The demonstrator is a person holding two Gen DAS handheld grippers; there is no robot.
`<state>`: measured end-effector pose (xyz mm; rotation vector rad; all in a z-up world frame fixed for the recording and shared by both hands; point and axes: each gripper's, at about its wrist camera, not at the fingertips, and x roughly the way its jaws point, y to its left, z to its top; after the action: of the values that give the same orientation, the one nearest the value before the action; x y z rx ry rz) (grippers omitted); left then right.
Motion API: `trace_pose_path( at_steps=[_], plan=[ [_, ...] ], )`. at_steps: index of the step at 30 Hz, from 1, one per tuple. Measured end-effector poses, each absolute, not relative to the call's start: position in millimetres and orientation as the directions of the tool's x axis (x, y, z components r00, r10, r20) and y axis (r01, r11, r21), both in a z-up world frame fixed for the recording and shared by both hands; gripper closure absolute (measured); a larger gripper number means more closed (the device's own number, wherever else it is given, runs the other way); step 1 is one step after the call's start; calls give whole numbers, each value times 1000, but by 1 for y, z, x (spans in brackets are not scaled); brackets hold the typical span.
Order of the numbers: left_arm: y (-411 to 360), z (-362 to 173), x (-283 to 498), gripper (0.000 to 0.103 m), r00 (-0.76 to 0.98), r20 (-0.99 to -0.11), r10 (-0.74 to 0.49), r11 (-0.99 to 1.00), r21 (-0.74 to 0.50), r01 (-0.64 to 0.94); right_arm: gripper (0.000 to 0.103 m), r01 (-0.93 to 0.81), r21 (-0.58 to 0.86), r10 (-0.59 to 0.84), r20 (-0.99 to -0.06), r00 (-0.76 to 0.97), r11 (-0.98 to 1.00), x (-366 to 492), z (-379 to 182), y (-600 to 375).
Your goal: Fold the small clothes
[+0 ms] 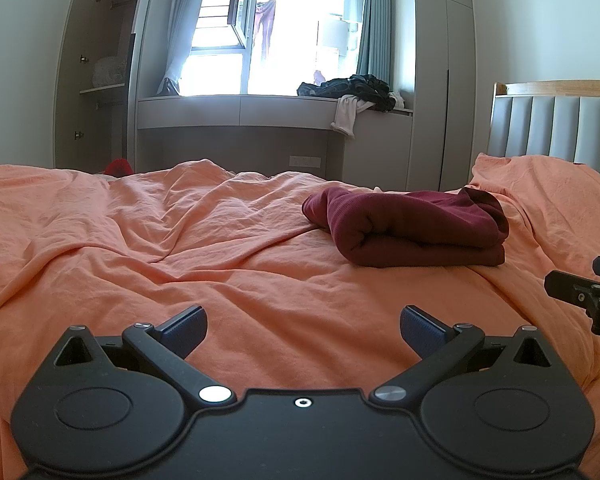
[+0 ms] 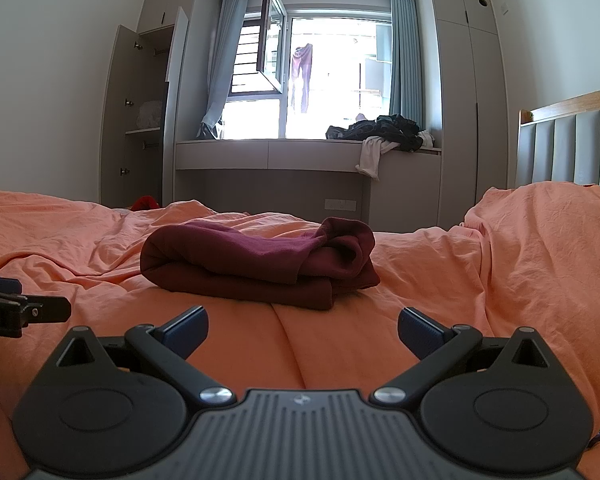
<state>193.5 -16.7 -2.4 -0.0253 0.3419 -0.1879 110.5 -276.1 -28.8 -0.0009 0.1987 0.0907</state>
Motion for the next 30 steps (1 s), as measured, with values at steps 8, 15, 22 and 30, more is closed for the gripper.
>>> trace_pose_path(
  at_steps=[8, 15, 22, 30],
  plan=[
    [-17, -2, 193, 1, 925, -331, -187, 982, -56, 179, 0, -90, 8, 90, -197, 976, 996, 110, -29, -276],
    [-17, -2, 194, 1, 925, -331, -187, 982, -56, 179, 0, -90, 8, 90, -197, 976, 996, 111, -29, -276],
    [-17, -2, 194, 1, 924, -332, -188, 982, -56, 179, 0, -91, 8, 90, -196, 976, 996, 111, -29, -276],
    [-17, -4, 197, 0, 920, -351, -177, 984, -40, 174, 0, -90, 9, 90, -195, 977, 996, 110, -29, -276]
  ],
)
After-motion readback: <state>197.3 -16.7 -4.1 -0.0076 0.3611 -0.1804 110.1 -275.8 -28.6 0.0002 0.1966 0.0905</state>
